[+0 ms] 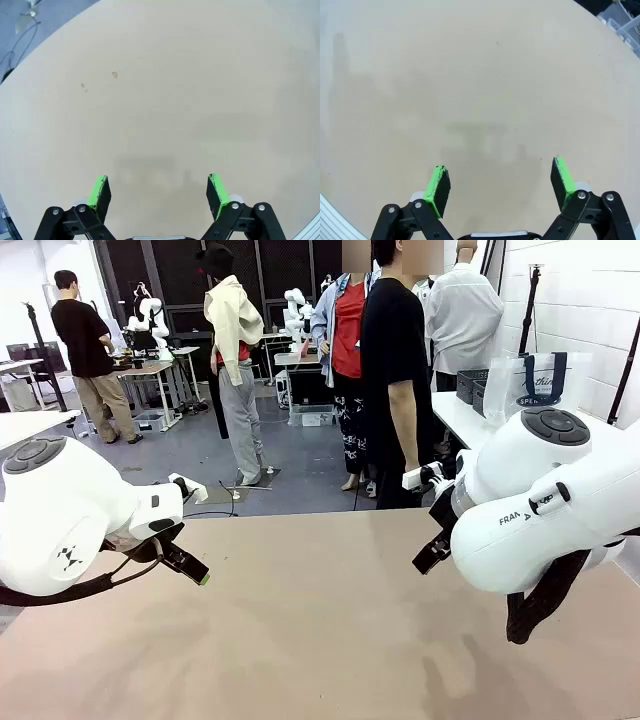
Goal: Transfer purchased items from the store into the shopping bag.
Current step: Open the Reusable shopping bag in the center of the table.
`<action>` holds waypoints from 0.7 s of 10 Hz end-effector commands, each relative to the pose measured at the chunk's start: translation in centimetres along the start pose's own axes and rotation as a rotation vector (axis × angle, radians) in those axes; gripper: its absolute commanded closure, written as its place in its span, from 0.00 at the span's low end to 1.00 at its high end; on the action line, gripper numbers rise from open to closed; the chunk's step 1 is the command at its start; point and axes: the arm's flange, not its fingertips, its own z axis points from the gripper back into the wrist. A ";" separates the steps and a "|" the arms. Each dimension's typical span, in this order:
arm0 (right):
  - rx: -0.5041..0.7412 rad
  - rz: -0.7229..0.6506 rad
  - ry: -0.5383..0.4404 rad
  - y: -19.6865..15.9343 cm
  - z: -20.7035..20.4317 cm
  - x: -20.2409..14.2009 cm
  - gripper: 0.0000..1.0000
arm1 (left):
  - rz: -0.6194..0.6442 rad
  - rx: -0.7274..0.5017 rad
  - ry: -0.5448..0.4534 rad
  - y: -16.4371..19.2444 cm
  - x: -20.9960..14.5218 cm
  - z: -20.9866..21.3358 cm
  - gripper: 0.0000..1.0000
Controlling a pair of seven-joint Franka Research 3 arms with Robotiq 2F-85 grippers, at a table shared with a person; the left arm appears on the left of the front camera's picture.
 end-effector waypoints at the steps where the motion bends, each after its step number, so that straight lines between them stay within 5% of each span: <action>1: 0.000 0.000 0.000 0.0 0.0 0.0 0.00 | 0.000 0.000 0.000 0.0 0.0 0.0 0.00; 7: 0.000 0.000 0.000 0.0 0.0 0.0 0.00 | 0.000 0.000 0.000 0.0 0.0 0.0 0.00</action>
